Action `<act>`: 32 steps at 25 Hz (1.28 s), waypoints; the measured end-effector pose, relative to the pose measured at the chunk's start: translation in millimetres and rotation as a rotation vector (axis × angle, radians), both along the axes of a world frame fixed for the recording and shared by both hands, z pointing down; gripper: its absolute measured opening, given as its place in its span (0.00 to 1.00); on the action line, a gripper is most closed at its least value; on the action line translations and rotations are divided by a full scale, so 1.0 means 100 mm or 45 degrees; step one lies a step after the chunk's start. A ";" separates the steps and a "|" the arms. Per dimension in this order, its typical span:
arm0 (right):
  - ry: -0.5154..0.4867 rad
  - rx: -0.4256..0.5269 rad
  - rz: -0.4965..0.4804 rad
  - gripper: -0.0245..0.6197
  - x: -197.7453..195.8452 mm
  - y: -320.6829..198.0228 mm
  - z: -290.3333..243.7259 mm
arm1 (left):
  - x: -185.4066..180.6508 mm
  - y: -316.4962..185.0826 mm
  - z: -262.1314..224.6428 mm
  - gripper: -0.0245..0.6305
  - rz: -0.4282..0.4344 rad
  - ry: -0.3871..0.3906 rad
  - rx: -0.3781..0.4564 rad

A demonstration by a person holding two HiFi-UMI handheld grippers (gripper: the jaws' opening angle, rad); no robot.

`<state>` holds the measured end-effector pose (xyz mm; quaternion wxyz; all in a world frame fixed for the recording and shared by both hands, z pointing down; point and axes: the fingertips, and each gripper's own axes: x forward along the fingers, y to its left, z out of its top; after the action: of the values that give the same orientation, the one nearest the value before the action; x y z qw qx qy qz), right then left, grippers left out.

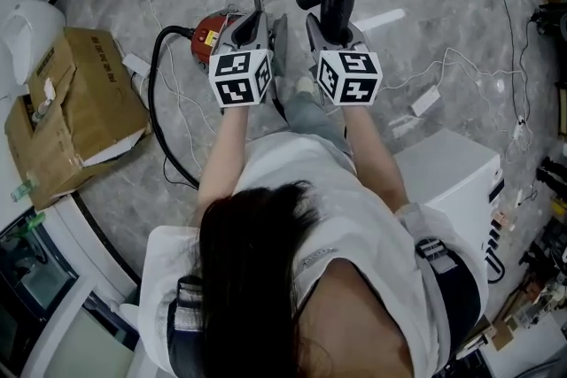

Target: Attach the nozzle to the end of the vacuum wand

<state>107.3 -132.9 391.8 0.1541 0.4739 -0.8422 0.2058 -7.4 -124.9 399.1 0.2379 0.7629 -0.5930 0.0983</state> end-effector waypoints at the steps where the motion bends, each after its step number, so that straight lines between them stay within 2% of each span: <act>1: 0.000 -0.006 -0.014 0.23 0.02 -0.05 0.02 | 0.02 -0.05 0.01 0.05 -0.013 0.002 -0.006; 6: -0.017 -0.036 -0.065 0.23 0.10 -0.32 0.08 | 0.13 -0.24 0.11 0.05 -0.055 -0.046 -0.046; 11: -0.032 -0.063 -0.138 0.23 0.21 -0.57 0.16 | 0.22 -0.40 0.19 0.05 -0.136 -0.054 -0.079; 20: -0.037 -0.104 -0.201 0.23 0.27 -0.68 0.30 | 0.15 -0.48 0.29 0.05 -0.242 -0.115 -0.119; 27: -0.018 -0.130 -0.227 0.23 0.28 -0.75 0.38 | 0.12 -0.56 0.36 0.05 -0.252 -0.080 -0.115; 32: -0.026 -0.156 -0.201 0.23 0.35 -0.73 0.45 | 0.09 -0.63 0.39 0.05 -0.239 -0.095 -0.117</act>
<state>142.1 -205.8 437.1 0.1900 0.3936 -0.8644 0.2487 1.1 -187.4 438.1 0.2585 0.6883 -0.6650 0.1309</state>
